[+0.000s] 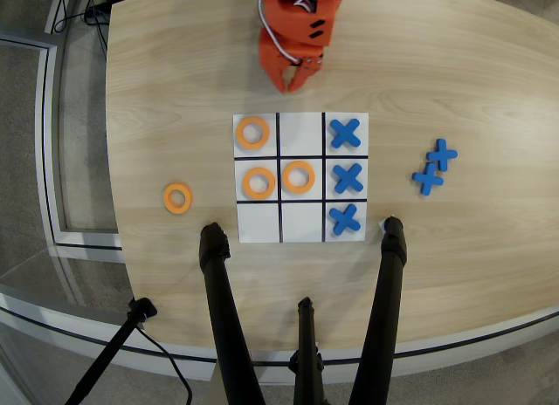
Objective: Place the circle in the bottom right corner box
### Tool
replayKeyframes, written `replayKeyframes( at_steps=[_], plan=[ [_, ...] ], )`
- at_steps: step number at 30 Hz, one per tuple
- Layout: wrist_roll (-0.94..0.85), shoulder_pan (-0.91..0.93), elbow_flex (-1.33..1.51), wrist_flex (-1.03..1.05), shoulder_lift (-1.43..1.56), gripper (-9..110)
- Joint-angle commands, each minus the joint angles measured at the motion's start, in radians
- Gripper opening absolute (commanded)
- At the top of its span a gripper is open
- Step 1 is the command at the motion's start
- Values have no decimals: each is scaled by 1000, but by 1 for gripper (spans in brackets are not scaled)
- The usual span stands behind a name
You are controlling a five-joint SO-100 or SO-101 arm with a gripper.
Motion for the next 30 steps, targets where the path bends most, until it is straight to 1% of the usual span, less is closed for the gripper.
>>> replayKeyframes(
  at_steps=[1,5,7,8,12,30],
  plan=[
    [5,364,57,5,23,0],
    [5,963,57,-2,35,0],
    [5,1163,57,-2,35,0],
    [5,1215,57,-2,35,0],
    [5,1308,57,-2,35,0],
    [5,1307,57,0,32,0]
  ],
)
